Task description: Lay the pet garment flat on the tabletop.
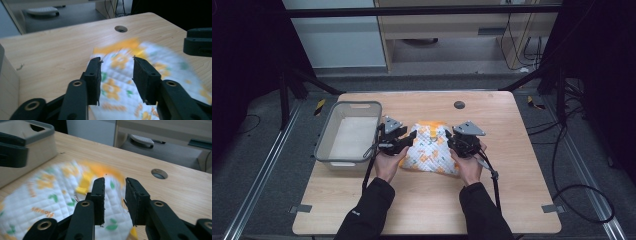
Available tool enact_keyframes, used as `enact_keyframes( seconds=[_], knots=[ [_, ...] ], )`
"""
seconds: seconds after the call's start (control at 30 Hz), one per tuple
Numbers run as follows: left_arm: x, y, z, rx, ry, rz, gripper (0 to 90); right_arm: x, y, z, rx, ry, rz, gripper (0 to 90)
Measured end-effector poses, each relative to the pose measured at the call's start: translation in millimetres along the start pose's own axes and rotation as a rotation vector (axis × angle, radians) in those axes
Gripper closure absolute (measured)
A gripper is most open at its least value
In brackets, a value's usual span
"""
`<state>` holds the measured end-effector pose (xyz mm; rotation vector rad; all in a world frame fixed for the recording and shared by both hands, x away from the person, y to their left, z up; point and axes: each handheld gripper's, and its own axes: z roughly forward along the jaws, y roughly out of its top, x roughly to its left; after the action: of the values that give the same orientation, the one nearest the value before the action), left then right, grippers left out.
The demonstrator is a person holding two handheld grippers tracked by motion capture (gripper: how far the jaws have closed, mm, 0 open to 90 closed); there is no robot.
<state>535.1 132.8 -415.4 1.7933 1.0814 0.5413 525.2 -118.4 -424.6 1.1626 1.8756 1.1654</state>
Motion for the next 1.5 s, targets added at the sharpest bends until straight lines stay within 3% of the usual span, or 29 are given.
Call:
enact_keyframes(
  seconds=[0.07,0.23,0.37,0.5,0.63,0.73,0.8,0.87,0.97,1.1,1.2,1.27,1.33,1.5],
  knots=[
    [4.9,-3.2,-11.2,-0.006,0.013,0.010,46.9,-4.8,-0.2,-5.9,-0.010,0.011,0.002,64.3],
    [13.0,-10.7,-42.4,-0.012,0.001,0.019,39.4,-21.4,-3.1,-33.1,-0.018,0.068,-0.015,56.1],
    [15.3,-24.8,-59.5,0.033,-0.014,0.057,37.1,-31.6,-13.3,-53.4,0.002,0.123,-0.019,51.6],
    [15.7,-42.1,-64.8,0.070,-0.026,0.078,36.8,-35.1,-27.4,-68.2,0.026,0.171,-0.030,48.3],
    [14.7,-59.4,-58.0,0.106,-0.029,0.083,36.4,-34.5,-44.0,-75.1,0.055,0.206,-0.040,45.8],
    [14.4,-63.1,-51.5,0.150,-0.020,0.105,35.0,-32.6,-52.8,-75.9,0.068,0.225,-0.044,45.3],
    [14.4,-66.2,-42.9,0.181,-0.016,0.112,34.7,-30.2,-64.5,-72.0,0.109,0.239,-0.061,44.5],
    [12.4,-68.7,-36.5,0.199,-0.004,0.155,34.7,-28.9,-69.2,-68.1,0.128,0.249,-0.062,44.2],
    [10.3,-72.2,-27.9,0.224,0.000,0.186,35.2,-26.1,-77.3,-59.2,0.163,0.258,-0.076,43.6],
    [10.4,-74.8,-17.6,0.234,-0.015,0.171,35.6,-22.6,-84.3,-50.8,0.199,0.258,-0.101,43.8],
    [9.0,-77.4,-10.7,0.245,-0.015,0.195,35.7,-21.8,-87.2,-43.5,0.214,0.264,-0.107,46.6],
    [9.6,-79.0,-6.6,0.251,-0.022,0.188,36.4,-19.9,-89.9,-38.1,0.232,0.269,-0.119,49.1],
    [10.9,-81.1,-2.1,0.263,-0.031,0.168,38.0,-17.5,-91.8,-33.5,0.245,0.278,-0.132,50.5],
    [10.3,-85.1,5.6,0.279,-0.064,0.170,47.2,-13.9,-93.8,-26.7,0.253,0.272,-0.154,55.8]
  ],
)
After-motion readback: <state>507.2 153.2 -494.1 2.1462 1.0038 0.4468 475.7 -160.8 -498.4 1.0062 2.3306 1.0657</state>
